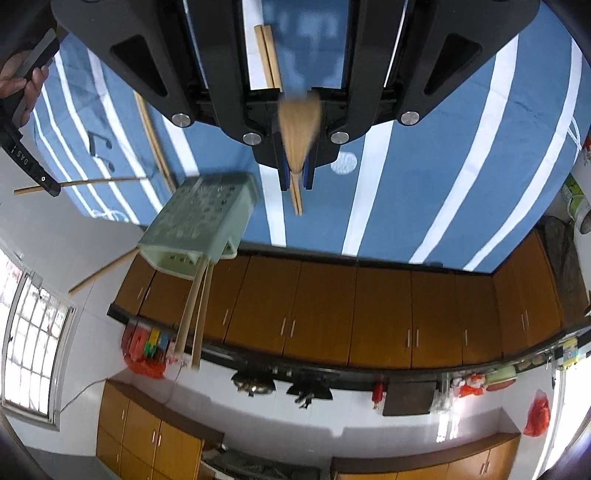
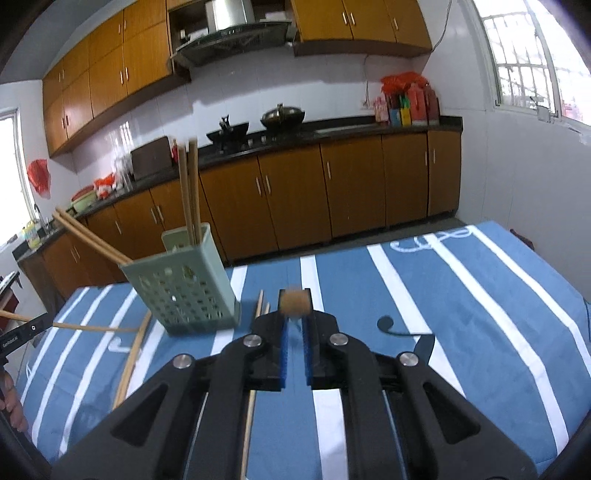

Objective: Organize utensils
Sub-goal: 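Lift the right tool's chopstick upright over the holder while the left tool carries its chopstick there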

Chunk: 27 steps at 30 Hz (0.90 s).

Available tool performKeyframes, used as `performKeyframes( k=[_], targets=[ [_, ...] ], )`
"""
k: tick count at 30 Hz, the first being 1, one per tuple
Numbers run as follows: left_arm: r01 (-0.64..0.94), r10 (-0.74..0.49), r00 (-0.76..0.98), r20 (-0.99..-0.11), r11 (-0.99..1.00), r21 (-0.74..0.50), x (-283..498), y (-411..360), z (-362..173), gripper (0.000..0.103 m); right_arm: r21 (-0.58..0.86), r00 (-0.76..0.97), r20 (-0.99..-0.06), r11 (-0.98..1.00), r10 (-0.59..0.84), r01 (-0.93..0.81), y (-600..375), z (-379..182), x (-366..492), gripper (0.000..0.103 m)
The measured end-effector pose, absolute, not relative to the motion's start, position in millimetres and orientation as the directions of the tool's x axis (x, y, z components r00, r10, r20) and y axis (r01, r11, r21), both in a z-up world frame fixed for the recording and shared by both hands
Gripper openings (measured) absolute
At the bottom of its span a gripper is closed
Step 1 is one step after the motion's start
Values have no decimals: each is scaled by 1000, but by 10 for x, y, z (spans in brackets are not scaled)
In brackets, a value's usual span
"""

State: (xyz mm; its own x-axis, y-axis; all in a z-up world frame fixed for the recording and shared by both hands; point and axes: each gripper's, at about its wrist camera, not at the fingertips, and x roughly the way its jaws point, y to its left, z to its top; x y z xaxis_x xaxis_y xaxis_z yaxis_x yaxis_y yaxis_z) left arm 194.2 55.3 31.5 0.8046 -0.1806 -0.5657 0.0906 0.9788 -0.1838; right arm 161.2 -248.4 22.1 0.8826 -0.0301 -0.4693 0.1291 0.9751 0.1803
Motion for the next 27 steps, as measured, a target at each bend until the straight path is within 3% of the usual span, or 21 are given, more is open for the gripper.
performKeyframes(
  k=[17, 27],
  targets=[
    [87, -155, 834, -530, 985, -150, 1948, 546, 528, 7, 154, 905, -425, 983, -26, 101, -2431, 472, 1637, 8],
    [240, -299, 848, -437, 953, -186, 1690, 325, 1081, 7, 220, 922, -352, 972, 163, -88, -2336, 1190, 1425, 8]
  ],
)
